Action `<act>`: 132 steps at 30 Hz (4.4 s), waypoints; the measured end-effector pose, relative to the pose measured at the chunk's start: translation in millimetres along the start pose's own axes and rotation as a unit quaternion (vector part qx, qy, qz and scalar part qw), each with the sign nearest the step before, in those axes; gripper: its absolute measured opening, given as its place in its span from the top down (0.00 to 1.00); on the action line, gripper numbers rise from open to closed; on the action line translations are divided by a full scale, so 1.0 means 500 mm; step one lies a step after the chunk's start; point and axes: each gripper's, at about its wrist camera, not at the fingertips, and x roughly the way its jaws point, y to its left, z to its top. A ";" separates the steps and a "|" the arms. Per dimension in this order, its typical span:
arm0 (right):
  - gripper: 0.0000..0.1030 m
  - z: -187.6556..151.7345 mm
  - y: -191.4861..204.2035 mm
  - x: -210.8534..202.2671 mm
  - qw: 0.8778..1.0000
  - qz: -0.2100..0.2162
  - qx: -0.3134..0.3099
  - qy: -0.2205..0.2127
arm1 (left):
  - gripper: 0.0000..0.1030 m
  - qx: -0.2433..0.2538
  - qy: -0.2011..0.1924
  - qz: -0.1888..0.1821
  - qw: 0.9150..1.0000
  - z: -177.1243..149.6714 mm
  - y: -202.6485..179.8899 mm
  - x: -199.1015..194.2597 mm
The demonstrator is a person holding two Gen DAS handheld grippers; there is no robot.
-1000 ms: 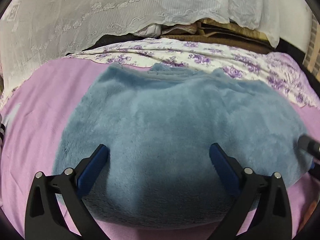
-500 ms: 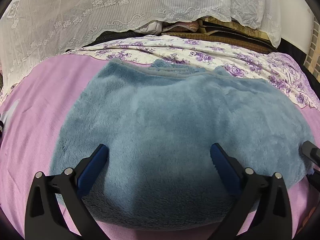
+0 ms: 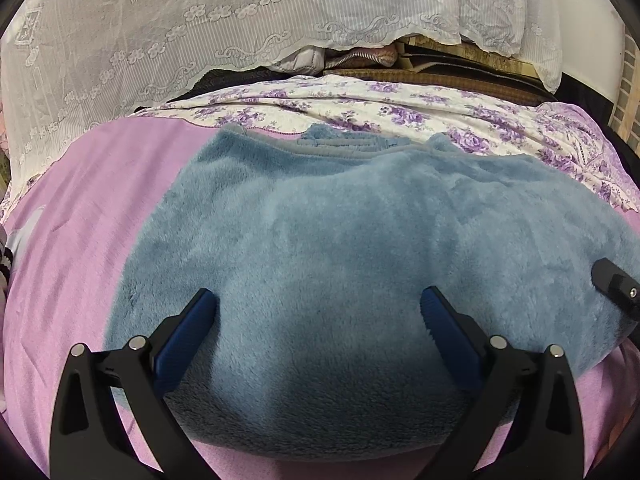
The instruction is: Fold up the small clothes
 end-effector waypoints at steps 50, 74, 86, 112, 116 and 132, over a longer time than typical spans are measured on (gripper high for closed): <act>0.70 -0.007 0.436 0.023 0.975 0.021 -0.215 -0.046 | 0.06 -0.091 -0.009 0.108 0.990 -0.022 0.381 -0.087; 0.30 -0.253 0.616 0.150 0.892 0.010 -0.450 0.036 | 0.06 -0.198 0.047 0.103 0.974 -0.042 0.481 -0.031; 0.32 -0.105 0.503 -0.031 0.923 0.037 -0.380 -0.050 | 0.06 -0.166 -0.022 0.087 0.982 -0.013 0.424 -0.117; 0.36 -0.140 0.400 0.133 0.933 0.025 -0.358 0.029 | 0.04 -0.143 0.041 0.080 0.986 -0.006 0.342 0.031; 0.36 -0.120 0.398 0.109 0.938 0.050 -0.342 0.023 | 0.04 -0.153 0.046 0.075 0.984 -0.012 0.349 0.031; 0.64 0.085 0.501 0.238 0.941 0.011 -0.337 0.033 | 0.04 -0.079 -0.005 0.088 0.993 0.037 0.269 -0.006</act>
